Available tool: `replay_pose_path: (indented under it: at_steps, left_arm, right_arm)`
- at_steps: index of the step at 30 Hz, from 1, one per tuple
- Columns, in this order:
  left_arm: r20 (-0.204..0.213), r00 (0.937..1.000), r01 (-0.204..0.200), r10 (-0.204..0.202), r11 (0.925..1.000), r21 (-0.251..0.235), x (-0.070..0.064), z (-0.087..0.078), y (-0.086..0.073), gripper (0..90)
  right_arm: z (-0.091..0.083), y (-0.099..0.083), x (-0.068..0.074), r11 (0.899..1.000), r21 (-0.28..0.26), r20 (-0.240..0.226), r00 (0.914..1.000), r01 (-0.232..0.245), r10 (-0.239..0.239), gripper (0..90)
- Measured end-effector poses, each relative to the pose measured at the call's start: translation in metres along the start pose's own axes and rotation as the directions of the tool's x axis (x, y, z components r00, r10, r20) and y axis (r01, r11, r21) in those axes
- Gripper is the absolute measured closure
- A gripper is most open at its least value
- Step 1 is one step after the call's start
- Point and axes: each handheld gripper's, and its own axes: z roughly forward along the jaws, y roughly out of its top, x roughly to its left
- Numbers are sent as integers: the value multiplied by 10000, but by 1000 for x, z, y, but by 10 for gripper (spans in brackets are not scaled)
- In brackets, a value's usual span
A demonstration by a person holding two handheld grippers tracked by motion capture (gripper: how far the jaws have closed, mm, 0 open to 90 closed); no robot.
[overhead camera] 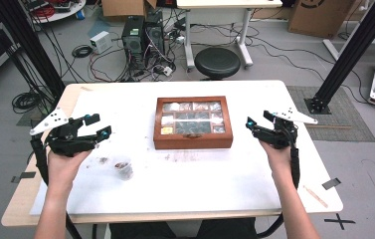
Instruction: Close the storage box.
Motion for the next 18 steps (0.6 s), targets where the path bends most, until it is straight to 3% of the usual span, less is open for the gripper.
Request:
replay_pose_path:
  at_steps: [18]
  left_arm:
    - [-175,9998,67,-68,10000,-66,3,-5,-2,314]
  right_arm:
    - [4,0,-1,10000,82,25,10000,44,-45,304]
